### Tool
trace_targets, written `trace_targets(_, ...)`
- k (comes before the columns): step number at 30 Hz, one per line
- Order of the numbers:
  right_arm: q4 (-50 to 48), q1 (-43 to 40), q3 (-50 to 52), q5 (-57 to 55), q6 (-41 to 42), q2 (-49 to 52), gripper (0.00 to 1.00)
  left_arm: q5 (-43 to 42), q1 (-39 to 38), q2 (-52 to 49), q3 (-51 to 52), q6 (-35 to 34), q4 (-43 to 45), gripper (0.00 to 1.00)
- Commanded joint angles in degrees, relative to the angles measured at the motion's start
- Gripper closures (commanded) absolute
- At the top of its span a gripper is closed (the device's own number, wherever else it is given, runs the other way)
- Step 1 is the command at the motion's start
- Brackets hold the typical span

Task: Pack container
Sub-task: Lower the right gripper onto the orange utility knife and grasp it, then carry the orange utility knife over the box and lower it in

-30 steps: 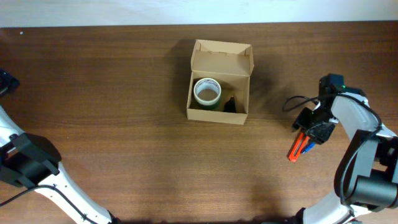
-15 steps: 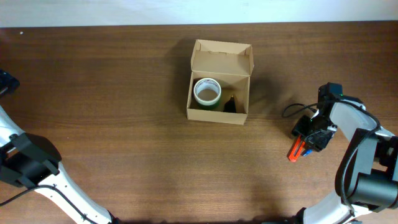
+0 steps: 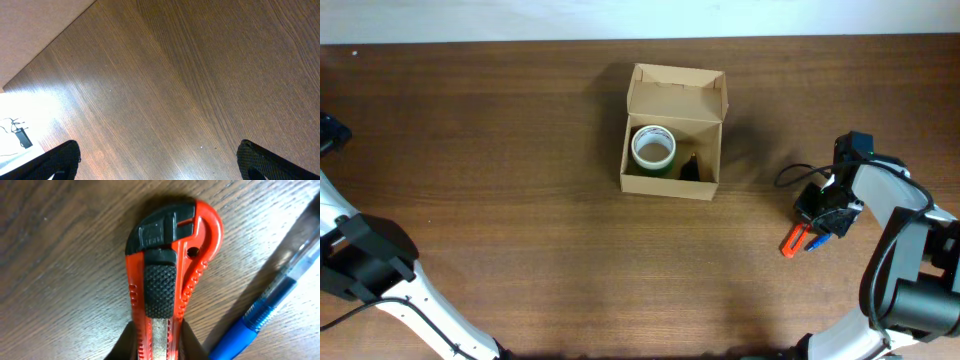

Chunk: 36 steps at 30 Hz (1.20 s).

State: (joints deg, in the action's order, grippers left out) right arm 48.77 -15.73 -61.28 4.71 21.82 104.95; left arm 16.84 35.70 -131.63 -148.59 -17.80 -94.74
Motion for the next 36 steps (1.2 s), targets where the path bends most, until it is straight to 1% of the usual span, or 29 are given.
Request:
trace_targets(1, -1.0, -0.1, 0.4, 1.3, -0.2, 0.6, 0.93, -0.2, 0.2, 1.4, 0.3, -0.8, 0.0, 0.0)
trace_targets(3, -1.0, 0.0, 0.4, 1.4, -0.2, 0.6, 0.96, -0.2, 0.2, 1.4, 0.3, -0.8, 0.0, 0.0)
trace_targets(10, -2.8, -0.1, -1.3, 7.0, -0.6, 0.3, 0.96, -0.2, 0.2, 1.4, 0.3, -0.8, 0.0, 0.0)
trace_targets(15, 0.1, 0.0, -8.9, 9.3, -3.0, 0.0, 0.96, -0.2, 0.2, 1.4, 0.3, -0.8, 0.0, 0.0)
trace_targets(18, 5.3, 0.0, -16.7, 9.3, -5.7, -0.1, 0.96, -0.2, 0.2, 1.4, 0.3, -0.8, 0.0, 0.0)
trace_targets(23, 13.8, 0.7, -30.6, 9.9, -13.4, -0.1, 0.96, -0.2, 0.2, 1.4, 0.3, -0.8, 0.0, 0.0)
trace_targets(26, 18.3, 2.2, -39.7, 9.9, -19.8, -0.1, 0.96, -0.2, 0.2, 1.4, 0.3, -0.7, 0.0, 0.0)
trace_targets(30, 23.0, 6.6, -51.3, 9.6, -30.3, -0.1, 0.96, -0.2, 0.2, 1.4, 0.3, -0.8, 0.0, 0.0)
trace_targets(32, 24.1, 9.3, -54.3, 8.7, -34.2, -0.1, 0.96, -0.2, 0.2, 1.4, 0.3, -0.8, 0.0, 0.0)
trace_targets(36, 25.4, 17.1, -57.0, 0.4, -40.6, -0.1, 0.96, -0.2, 0.2, 1.4, 0.3, -0.8, 0.0, 0.0)
